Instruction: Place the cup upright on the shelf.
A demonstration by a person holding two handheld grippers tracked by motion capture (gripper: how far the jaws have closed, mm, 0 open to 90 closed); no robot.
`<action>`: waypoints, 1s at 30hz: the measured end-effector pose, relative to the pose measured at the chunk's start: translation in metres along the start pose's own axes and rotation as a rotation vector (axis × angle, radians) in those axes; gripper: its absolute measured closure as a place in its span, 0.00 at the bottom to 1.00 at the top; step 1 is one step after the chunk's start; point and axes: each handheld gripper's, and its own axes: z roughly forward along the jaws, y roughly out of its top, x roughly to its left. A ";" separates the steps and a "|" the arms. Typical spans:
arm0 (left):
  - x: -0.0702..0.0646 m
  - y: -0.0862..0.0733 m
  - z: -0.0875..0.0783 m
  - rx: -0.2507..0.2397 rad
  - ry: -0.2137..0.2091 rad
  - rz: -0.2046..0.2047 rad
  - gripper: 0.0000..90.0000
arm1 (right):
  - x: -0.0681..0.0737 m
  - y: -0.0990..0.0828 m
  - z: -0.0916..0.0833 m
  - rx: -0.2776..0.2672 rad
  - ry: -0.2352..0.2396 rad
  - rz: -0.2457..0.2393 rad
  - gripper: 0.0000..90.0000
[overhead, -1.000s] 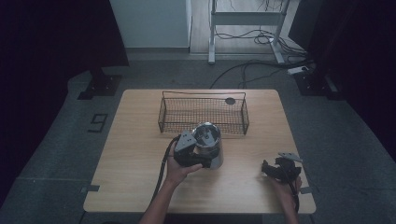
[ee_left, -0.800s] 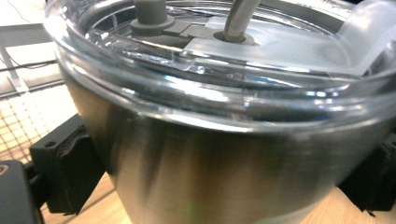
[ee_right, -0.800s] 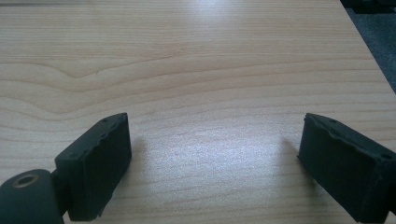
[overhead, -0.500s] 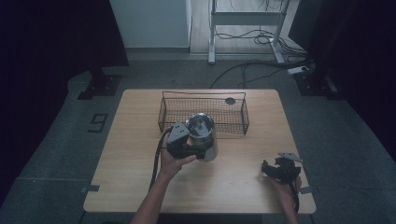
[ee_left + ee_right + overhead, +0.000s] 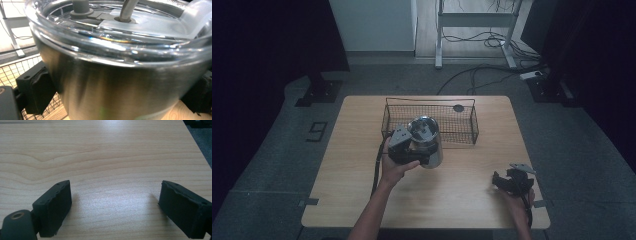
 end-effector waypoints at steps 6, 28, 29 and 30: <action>0.002 0.005 0.001 0.002 0.002 0.009 0.05 | 0.000 0.000 0.000 -0.001 0.000 0.000 0.13; 0.025 0.019 0.018 -0.015 0.004 0.005 0.05 | 0.000 0.000 0.000 -0.007 0.002 -0.001 0.14; 0.028 0.020 0.020 -0.015 0.005 0.002 0.05 | 0.000 0.000 0.000 -0.009 0.001 -0.001 0.14; 0.028 0.020 0.020 -0.015 0.005 0.002 0.05 | 0.000 0.000 0.000 -0.009 0.001 -0.001 0.14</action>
